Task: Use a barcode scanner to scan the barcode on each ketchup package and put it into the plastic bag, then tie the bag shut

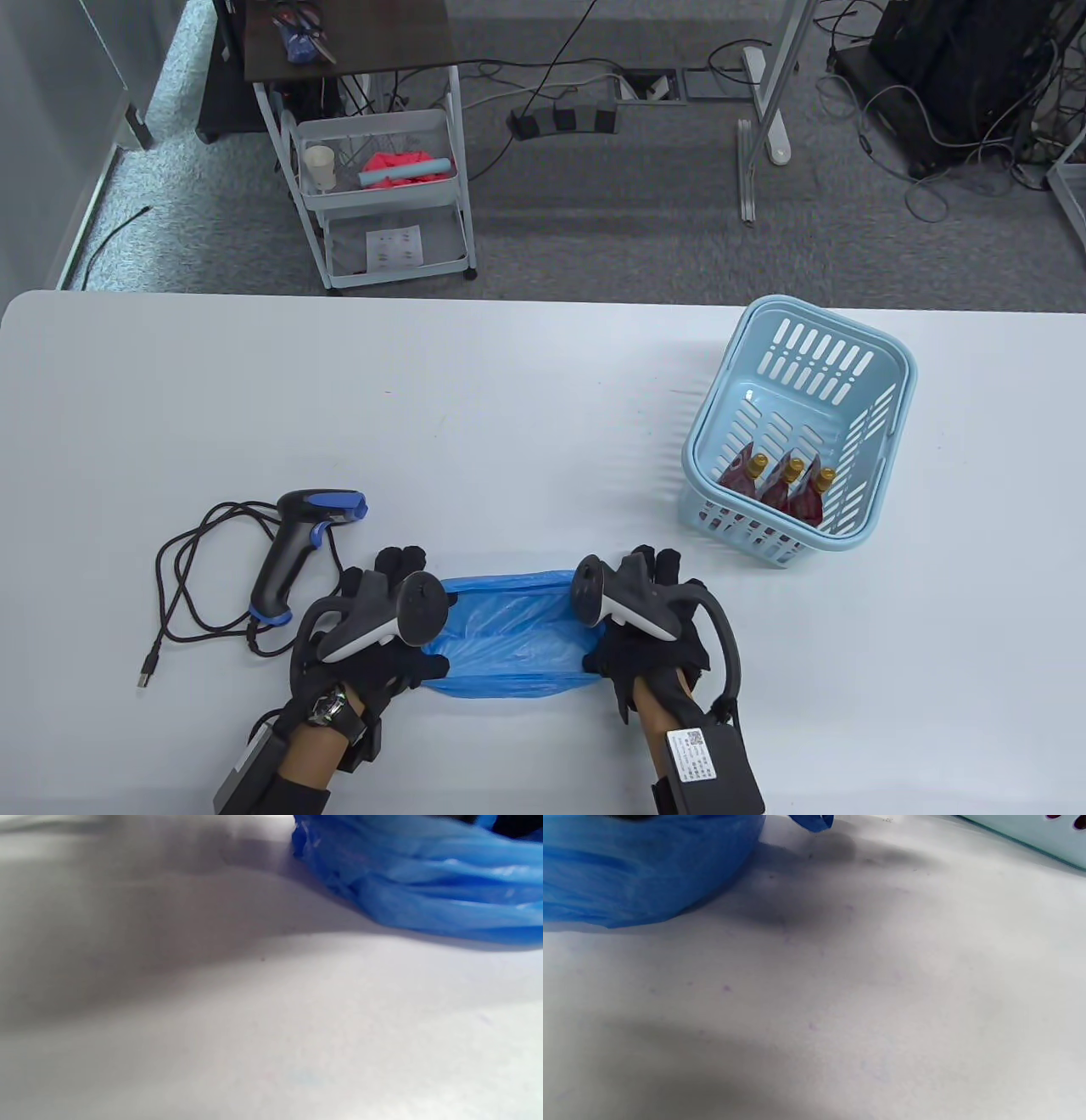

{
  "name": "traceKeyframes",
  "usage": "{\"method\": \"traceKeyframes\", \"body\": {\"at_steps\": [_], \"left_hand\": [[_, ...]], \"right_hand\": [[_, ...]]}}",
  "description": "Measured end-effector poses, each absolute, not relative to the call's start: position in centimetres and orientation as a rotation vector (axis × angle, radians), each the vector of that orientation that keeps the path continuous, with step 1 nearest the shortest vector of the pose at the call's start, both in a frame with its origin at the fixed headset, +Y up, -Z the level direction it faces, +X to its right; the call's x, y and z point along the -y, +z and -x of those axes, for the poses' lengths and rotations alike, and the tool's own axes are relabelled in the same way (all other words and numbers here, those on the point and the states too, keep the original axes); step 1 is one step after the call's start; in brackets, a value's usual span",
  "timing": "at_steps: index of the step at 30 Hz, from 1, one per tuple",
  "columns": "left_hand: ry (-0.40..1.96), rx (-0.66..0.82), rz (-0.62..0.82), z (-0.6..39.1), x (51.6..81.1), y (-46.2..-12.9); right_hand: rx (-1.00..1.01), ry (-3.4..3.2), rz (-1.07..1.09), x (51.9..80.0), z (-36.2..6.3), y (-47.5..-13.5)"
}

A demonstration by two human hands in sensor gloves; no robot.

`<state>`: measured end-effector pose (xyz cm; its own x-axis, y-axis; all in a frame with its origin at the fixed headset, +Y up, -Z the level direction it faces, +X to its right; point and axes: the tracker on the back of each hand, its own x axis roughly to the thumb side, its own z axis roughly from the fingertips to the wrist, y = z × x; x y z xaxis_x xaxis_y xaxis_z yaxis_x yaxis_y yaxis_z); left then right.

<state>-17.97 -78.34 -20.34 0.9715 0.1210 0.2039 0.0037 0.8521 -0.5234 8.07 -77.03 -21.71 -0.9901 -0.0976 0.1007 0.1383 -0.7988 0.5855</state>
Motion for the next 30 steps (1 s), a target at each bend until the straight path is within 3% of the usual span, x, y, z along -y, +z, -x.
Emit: {"method": "traceKeyframes", "body": {"at_steps": [30], "left_hand": [[0.09,0.209,0.543,18.8,78.4,-20.5]], "right_hand": [[0.909,-3.027,0.215,78.0,-10.0,-21.5]]}}
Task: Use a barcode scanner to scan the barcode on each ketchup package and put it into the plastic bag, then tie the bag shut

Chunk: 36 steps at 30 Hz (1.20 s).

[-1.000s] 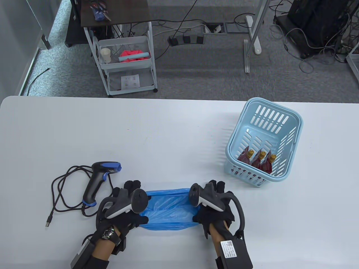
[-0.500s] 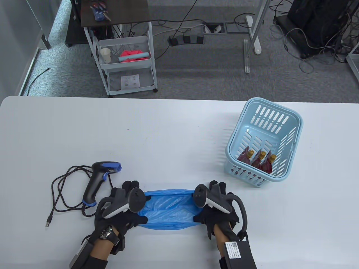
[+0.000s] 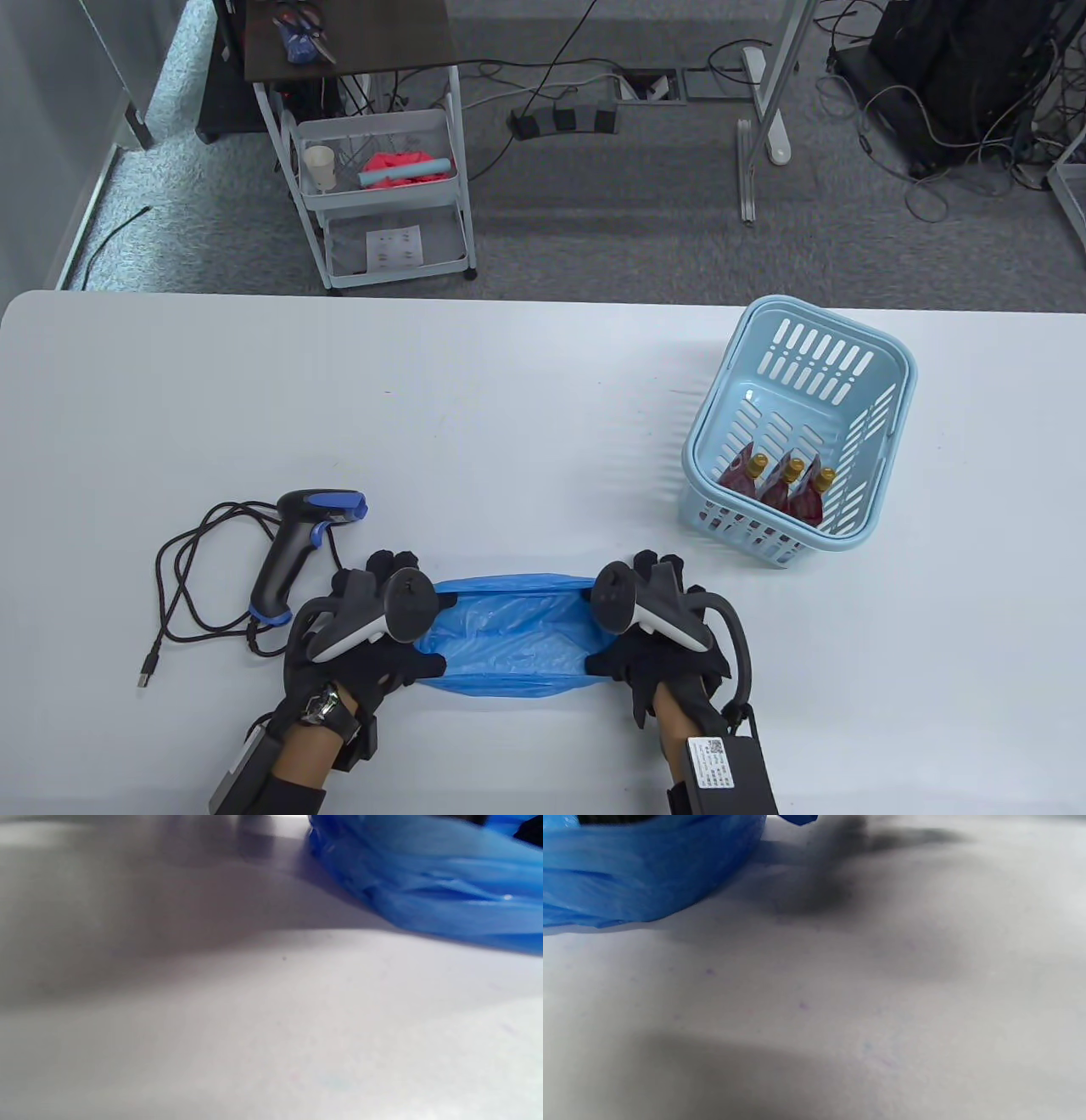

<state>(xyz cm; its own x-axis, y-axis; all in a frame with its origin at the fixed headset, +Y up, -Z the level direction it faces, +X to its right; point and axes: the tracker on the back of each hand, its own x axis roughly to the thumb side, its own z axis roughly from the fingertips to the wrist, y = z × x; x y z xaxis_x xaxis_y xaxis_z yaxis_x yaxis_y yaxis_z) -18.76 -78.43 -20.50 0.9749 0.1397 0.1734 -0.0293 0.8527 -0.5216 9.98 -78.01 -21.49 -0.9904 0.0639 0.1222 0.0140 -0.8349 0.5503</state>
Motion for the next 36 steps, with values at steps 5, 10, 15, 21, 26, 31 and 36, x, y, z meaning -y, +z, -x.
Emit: {"method": "traceKeyframes", "body": {"at_steps": [5,10,15,21,26,31,36], "left_hand": [[0.051,0.216,0.524,18.4,78.4,-20.3],[0.047,0.229,0.503,18.3,78.6,-20.2],[0.039,0.222,0.493,18.3,78.6,-20.2],[0.039,0.217,0.494,18.4,78.7,-20.1],[0.032,0.218,0.489,18.4,78.7,-20.1],[0.034,0.217,0.488,18.4,78.7,-20.1],[0.035,0.218,0.469,18.4,78.7,-20.1]], "right_hand": [[-0.828,2.99,-0.266,77.9,-9.9,-21.5],[-0.64,2.947,-0.312,77.2,-10.0,-21.3],[-0.579,2.884,-0.353,75.8,-10.3,-20.9],[-0.484,2.869,-0.415,73.6,-10.7,-20.0],[-0.392,2.903,-0.463,72.2,-11.1,-18.9],[-0.322,2.953,-0.468,71.2,-11.9,-18.0],[-0.271,3.002,-0.411,70.9,-13.0,-17.1]]}}
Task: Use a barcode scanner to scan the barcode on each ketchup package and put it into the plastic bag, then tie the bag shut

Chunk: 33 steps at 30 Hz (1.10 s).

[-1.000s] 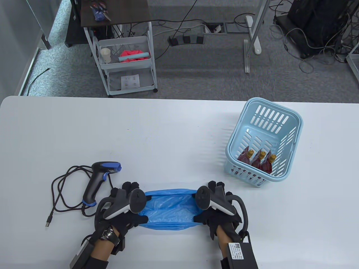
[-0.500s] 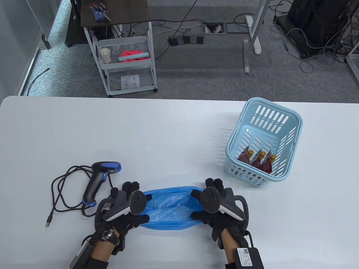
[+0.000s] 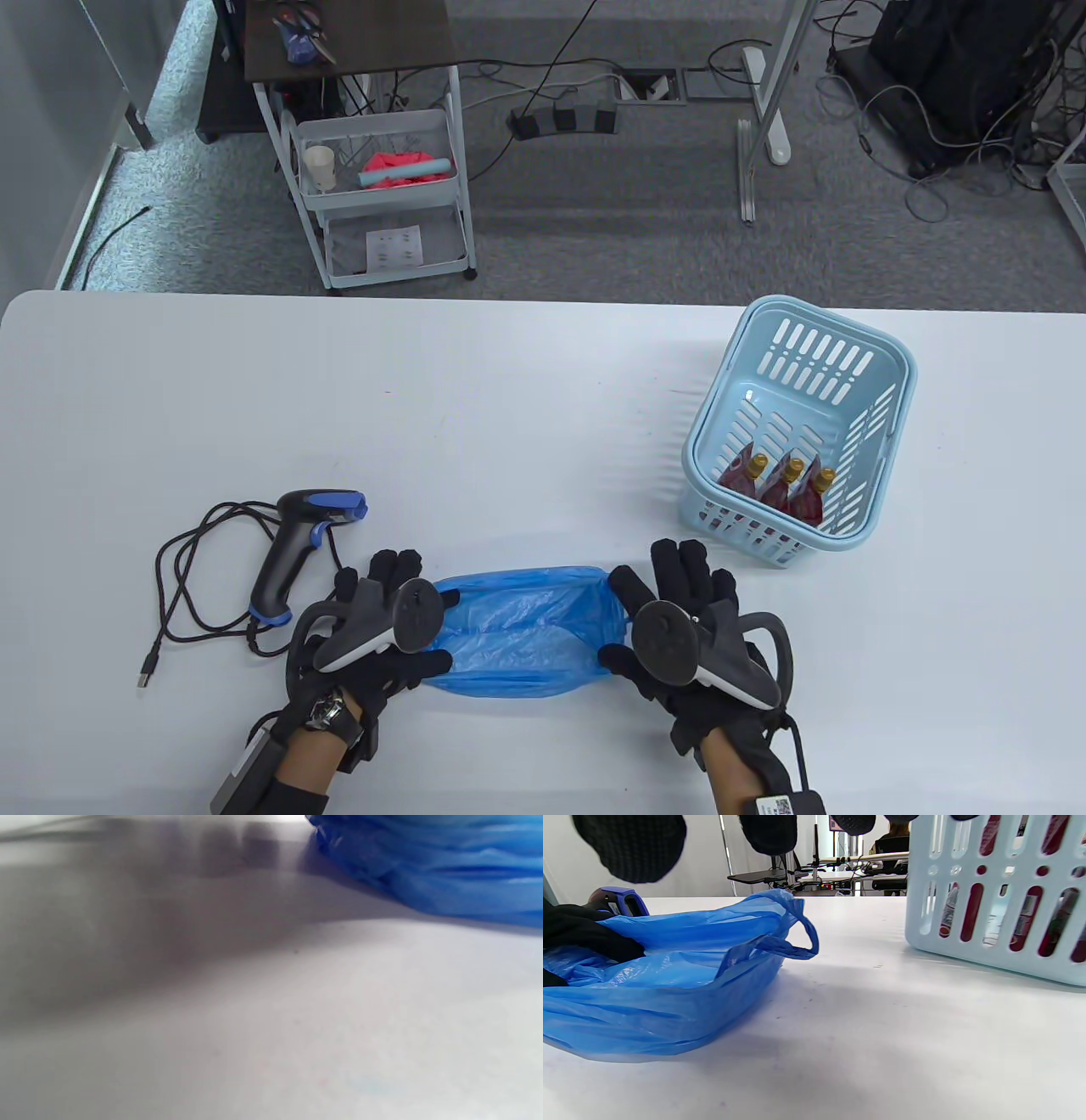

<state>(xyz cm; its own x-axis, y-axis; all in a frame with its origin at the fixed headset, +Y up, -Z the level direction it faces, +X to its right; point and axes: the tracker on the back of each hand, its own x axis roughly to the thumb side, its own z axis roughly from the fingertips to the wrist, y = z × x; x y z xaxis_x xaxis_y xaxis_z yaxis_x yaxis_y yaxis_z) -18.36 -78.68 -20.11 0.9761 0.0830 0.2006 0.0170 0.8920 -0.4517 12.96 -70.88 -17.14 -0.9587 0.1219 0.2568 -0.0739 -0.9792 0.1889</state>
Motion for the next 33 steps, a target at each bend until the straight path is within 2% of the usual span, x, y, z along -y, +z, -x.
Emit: {"method": "traceKeyframes", "body": {"at_steps": [4,8,10,14,33], "left_hand": [[0.057,0.215,0.446,18.4,78.7,-20.1],[0.082,0.224,0.425,18.4,78.5,-20.0],[0.104,0.229,0.418,18.4,78.4,-20.1],[0.13,0.232,0.406,18.4,78.1,-20.1],[0.307,0.292,0.354,18.7,76.7,-19.8]], "right_hand": [[-0.26,2.958,-0.358,71.4,-13.6,-16.5],[-0.214,2.986,-0.328,73.1,-14.0,-16.1],[-0.27,2.968,-0.318,73.6,-14.2,-16.1],[-0.2,2.951,-0.292,73.6,-14.9,-16.1],[-0.22,2.919,-0.241,73.5,-15.8,-16.3]]}}
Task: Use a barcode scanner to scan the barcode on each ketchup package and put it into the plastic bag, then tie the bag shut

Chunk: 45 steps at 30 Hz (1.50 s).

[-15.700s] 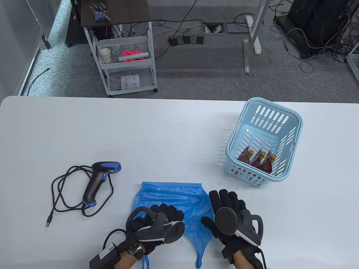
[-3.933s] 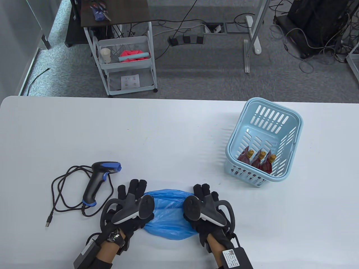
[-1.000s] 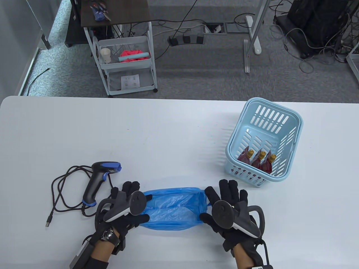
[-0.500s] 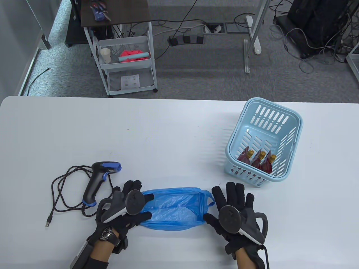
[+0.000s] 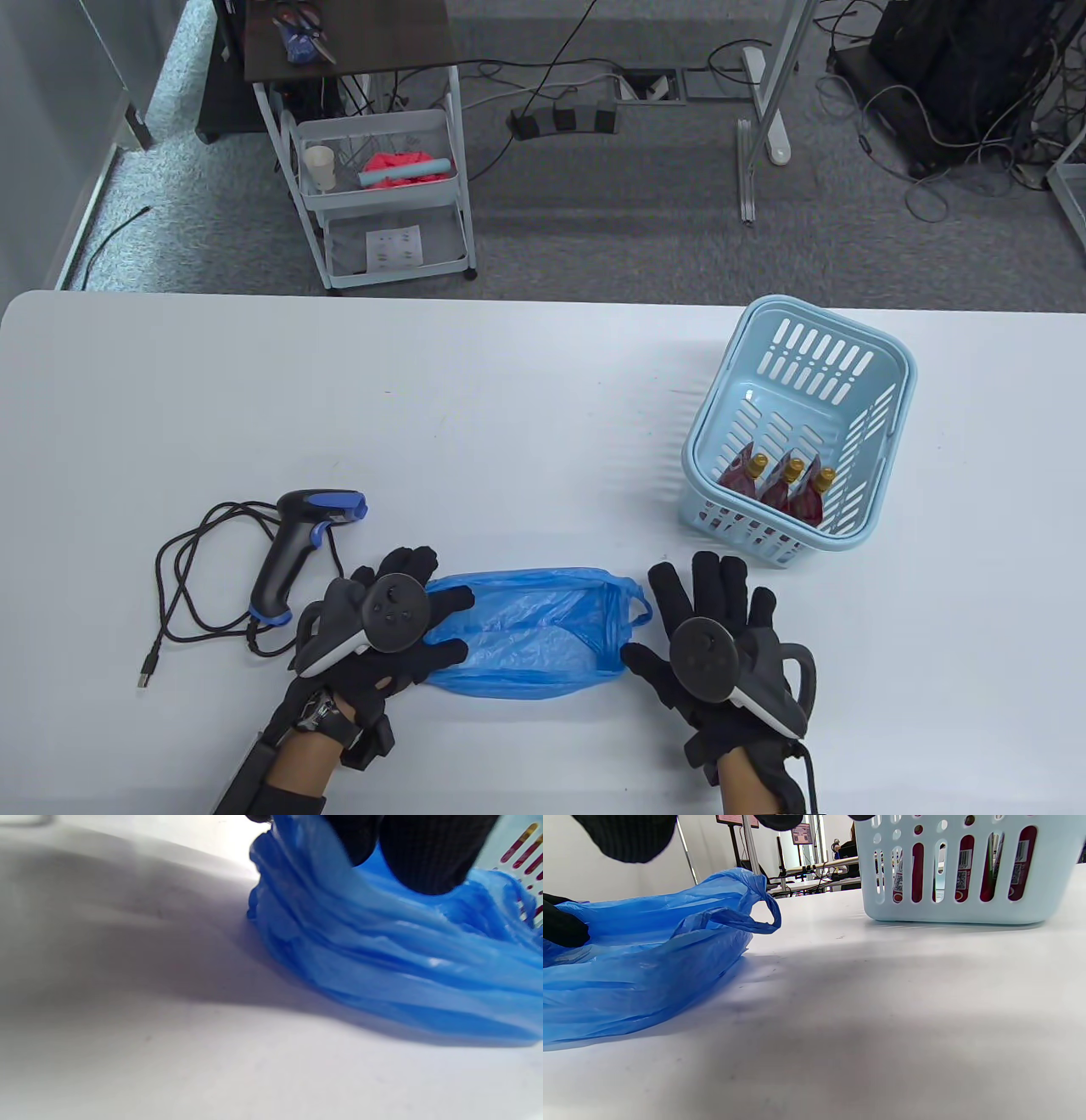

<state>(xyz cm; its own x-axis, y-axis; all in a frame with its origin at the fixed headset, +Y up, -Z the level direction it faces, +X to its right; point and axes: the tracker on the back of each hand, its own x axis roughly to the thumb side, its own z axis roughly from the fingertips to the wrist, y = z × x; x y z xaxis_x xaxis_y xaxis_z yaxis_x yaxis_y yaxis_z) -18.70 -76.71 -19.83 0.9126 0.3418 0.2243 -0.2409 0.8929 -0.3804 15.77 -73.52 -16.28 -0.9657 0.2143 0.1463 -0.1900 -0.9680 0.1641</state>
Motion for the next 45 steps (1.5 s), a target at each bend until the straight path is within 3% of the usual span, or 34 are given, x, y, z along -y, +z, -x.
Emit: {"method": "traceKeyframes", "body": {"at_steps": [13,27,38,45], "left_hand": [[0.452,0.356,0.309,19.1,74.7,-19.5],[0.688,0.317,0.223,22.0,71.8,-19.9],[0.724,0.129,0.147,25.4,69.0,-21.5],[0.624,-0.048,0.199,28.1,68.2,-23.9]], "right_hand": [[-0.208,2.891,-0.209,73.3,-16.5,-16.4],[-0.229,2.866,-0.204,73.4,-16.6,-16.6],[-0.222,2.864,-0.207,73.5,-16.5,-16.6],[-0.213,2.849,-0.21,73.5,-16.5,-16.6]]}}
